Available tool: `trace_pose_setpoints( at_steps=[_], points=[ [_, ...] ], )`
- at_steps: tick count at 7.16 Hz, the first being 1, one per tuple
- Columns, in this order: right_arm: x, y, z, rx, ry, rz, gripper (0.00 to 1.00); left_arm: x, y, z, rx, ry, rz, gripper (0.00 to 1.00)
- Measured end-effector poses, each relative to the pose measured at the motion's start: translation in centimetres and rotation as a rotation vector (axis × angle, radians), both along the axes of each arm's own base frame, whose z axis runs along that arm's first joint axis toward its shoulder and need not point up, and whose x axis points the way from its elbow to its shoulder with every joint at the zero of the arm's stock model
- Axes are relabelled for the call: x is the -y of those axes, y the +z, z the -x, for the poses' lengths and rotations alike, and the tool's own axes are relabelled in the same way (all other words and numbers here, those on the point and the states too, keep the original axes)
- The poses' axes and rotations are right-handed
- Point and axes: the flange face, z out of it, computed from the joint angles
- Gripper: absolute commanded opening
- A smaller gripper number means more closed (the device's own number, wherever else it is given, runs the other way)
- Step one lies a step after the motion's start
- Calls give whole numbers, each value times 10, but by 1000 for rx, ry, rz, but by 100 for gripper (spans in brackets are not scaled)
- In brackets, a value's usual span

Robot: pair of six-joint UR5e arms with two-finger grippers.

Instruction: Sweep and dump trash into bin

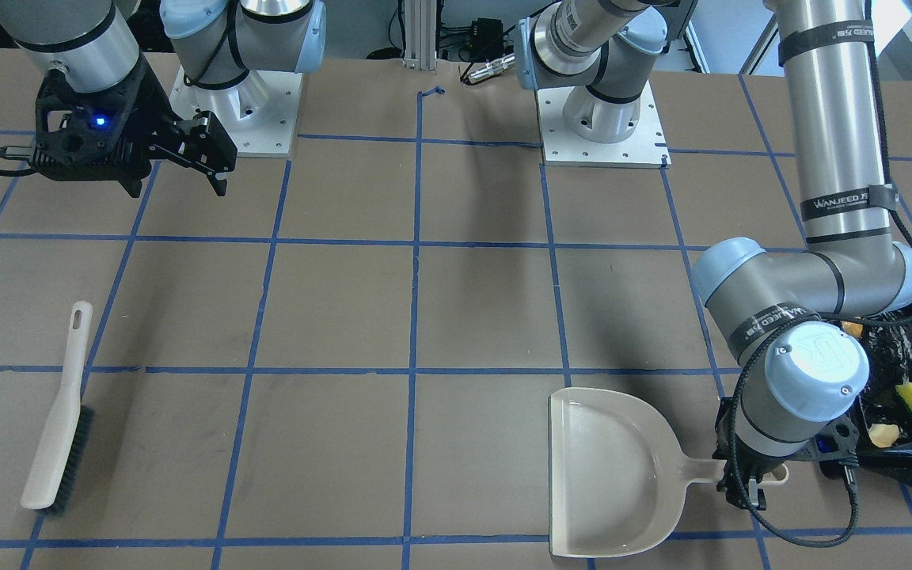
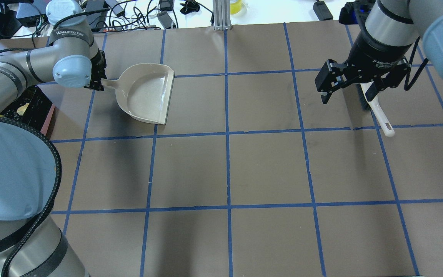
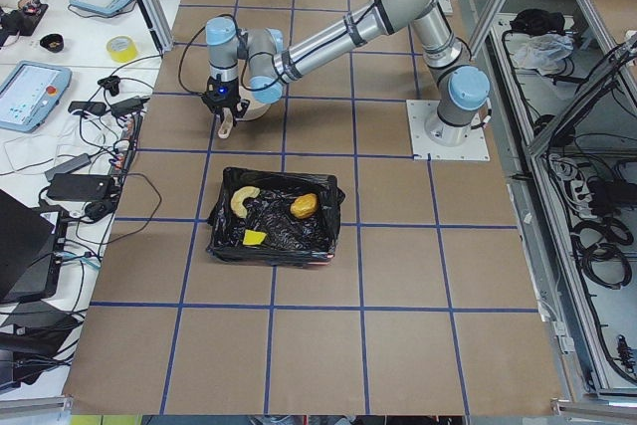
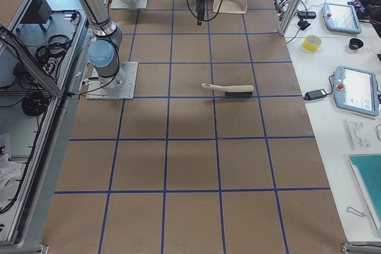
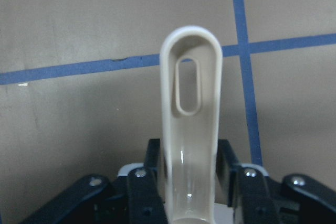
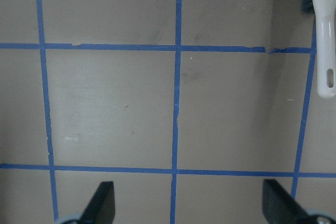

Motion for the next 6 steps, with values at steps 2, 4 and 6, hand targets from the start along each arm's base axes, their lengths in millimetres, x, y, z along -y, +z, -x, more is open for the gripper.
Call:
trace_pose_setpoints(
  at_steps=[2, 4, 6],
  points=[
    [0, 0, 0, 0, 0, 0, 100, -2, 14, 11, -4, -20, 15, 49],
    [0, 0, 0, 1, -1, 0, 100, -11, 47, 46, -9, -110, 30, 46],
    [0, 0, 0, 1, -1, 0, 100, -27, 99, 64, 42, -407, 2, 66]
  ],
)
